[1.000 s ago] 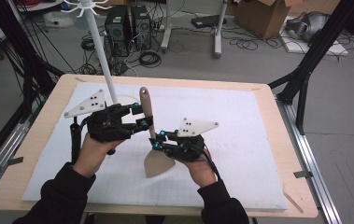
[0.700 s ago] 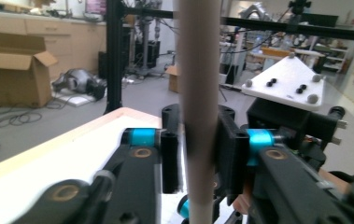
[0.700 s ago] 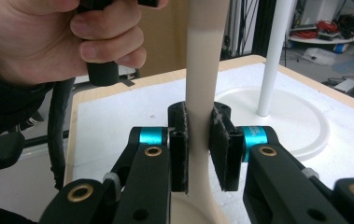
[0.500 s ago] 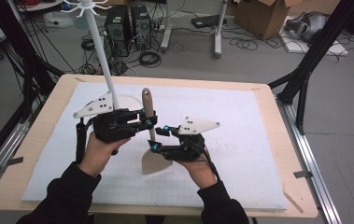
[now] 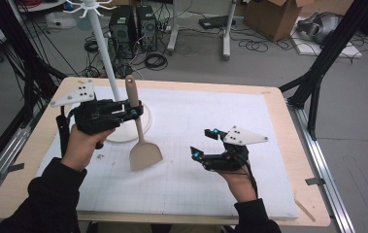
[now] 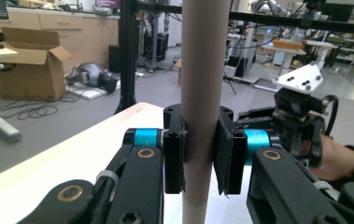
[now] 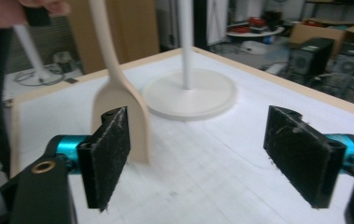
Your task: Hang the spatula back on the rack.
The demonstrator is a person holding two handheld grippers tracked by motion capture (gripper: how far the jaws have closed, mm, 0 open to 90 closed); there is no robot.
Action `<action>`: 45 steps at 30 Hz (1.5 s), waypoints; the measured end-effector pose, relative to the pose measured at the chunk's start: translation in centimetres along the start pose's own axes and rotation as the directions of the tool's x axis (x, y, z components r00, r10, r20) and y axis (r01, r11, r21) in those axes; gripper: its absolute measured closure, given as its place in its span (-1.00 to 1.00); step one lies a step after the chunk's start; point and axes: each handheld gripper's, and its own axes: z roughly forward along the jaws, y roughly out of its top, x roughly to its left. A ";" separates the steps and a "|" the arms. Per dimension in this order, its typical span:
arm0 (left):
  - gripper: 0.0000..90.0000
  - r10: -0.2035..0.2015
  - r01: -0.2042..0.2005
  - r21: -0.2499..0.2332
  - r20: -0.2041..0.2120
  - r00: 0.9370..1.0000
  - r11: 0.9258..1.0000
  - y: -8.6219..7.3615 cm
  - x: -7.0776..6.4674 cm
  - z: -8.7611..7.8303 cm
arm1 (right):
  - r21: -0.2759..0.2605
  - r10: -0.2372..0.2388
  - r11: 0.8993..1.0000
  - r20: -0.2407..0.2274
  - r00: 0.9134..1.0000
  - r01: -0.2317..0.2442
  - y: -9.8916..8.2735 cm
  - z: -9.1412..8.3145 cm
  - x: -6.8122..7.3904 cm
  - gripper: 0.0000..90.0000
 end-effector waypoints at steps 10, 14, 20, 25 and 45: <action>0.68 -0.007 0.008 0.009 -0.065 0.998 1.000 3.0 3.0 -1.0 | 0.019 0.007 1.000 0.088 0.996 -0.009 -0.7 -2.4 -1.9 -0.59; 0.68 -0.008 0.009 0.012 -0.106 0.994 1.000 4.2 4.3 -1.2 | 0.023 0.000 1.000 0.104 0.995 -0.003 -0.8 -2.7 -2.2 -0.59; 0.68 -0.007 0.010 0.021 -0.147 0.989 1.000 5.7 5.7 -1.2 | 0.025 0.008 1.000 0.122 0.993 -0.011 -0.6 -3.3 -2.7 -0.62; 0.68 -0.016 0.019 0.019 -0.170 0.985 1.000 6.8 6.7 -0.9 | 0.019 0.007 1.000 0.128 0.992 -0.009 -0.5 -3.7 -2.9 -0.63; 0.68 -0.054 0.058 0.009 -0.223 0.973 0.998 8.4 8.8 -0.6 | 0.018 -0.007 1.000 0.120 0.993 0.004 -0.4 -4.0 -2.7 -0.63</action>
